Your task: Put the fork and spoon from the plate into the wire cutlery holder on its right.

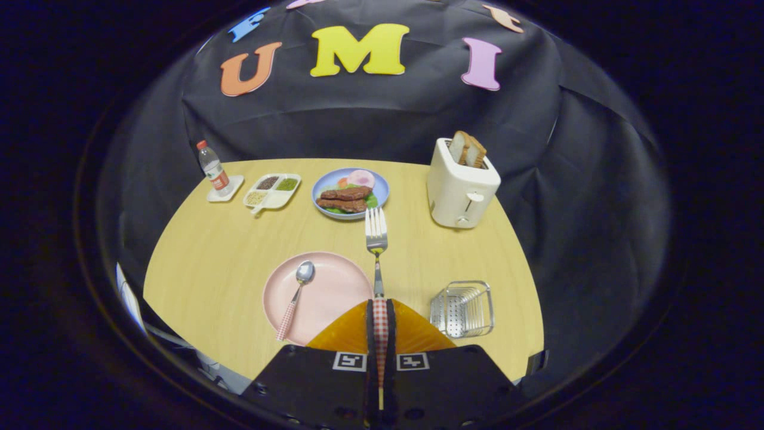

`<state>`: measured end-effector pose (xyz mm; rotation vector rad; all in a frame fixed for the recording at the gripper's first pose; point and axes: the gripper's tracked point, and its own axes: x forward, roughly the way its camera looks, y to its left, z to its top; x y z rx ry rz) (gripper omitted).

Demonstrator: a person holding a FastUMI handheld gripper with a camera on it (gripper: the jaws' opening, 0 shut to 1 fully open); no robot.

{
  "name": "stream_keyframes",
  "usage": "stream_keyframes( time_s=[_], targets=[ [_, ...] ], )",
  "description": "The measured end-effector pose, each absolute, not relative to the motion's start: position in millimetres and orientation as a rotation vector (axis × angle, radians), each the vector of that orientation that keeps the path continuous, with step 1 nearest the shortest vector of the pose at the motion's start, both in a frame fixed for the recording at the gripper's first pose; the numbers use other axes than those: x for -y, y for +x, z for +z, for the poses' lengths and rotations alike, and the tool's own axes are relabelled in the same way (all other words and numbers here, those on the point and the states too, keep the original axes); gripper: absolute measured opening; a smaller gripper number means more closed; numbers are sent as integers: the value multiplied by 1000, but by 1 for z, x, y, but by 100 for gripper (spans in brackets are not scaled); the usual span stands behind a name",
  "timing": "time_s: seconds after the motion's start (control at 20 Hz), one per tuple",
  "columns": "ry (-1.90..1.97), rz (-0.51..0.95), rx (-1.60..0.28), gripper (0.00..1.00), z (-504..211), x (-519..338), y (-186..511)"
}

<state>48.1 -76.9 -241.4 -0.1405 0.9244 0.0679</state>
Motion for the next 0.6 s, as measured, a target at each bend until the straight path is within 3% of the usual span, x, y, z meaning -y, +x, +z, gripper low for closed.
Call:
stream_keyframes(
  time_s=[0.6],
  targets=[
    [-68,-39,-1201,3,-240,174,17]
  ],
)
